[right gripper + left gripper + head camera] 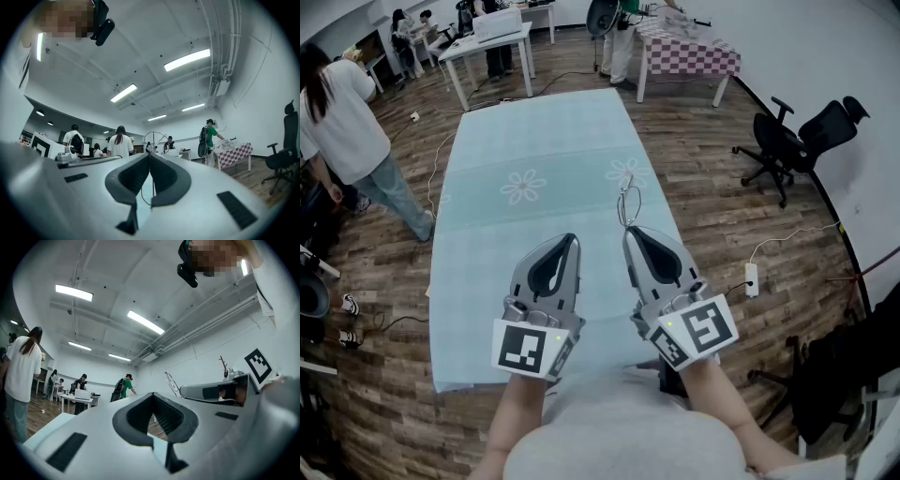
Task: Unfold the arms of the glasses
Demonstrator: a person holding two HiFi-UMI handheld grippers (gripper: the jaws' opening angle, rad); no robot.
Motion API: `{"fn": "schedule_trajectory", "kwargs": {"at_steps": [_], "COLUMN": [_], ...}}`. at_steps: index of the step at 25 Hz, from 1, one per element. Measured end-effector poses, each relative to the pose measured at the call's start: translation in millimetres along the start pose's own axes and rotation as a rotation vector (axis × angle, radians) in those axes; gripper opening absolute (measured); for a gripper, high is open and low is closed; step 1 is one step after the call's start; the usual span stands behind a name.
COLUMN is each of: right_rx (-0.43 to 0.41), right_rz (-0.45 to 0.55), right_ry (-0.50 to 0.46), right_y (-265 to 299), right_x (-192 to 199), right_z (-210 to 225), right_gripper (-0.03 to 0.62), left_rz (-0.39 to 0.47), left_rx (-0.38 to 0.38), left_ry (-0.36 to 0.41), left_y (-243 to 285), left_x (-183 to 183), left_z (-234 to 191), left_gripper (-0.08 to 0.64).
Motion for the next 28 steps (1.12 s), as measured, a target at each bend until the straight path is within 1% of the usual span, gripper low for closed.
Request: {"fn": "schedule_trajectory", "kwargs": {"at_steps": [5, 10, 14, 17, 23, 28], "right_rx": [0.009, 0.010, -0.008, -0.035, -0.123, -0.168], "right_rz": [-0.012, -0.021, -0.045, -0.076, -0.131, -0.222], "right_ry": [-0.009, -0.015, -0.029, -0.031, 0.079, 0.226], "right_y": [1, 0, -1, -1, -1, 3], "right_x": [2, 2, 2, 4, 5, 3], "right_z": [0, -1, 0, 1, 7, 19], "right_gripper": [0.011, 0.011, 0.011, 0.011, 0.011, 0.011], "left_rz": [-0.021, -0.010, -0.005, -0.016, -0.047, -0.028], "left_rx": [0.001, 0.009, 0.019, 0.017, 0.016, 0.020], "left_ry": [0.011, 0.020, 0.023, 0.024, 0.029, 0.011], "left_y": [1, 2, 2, 0, -5, -5], "left_x": [1, -3, -4, -2, 3, 5], "left_z": [-1, -2, -1, -2, -5, -2], "left_gripper": [0.009, 0.008, 0.008, 0.008, 0.009, 0.008]}}
Point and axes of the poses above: the fingertips, and each gripper's own axes: y forward along the fingers, z to its right, x out of its underside, the point moved 9 cm from there along -y, backward along the fingers, and after that the axes turned 12 degrees about y, right-handed, at the moved point
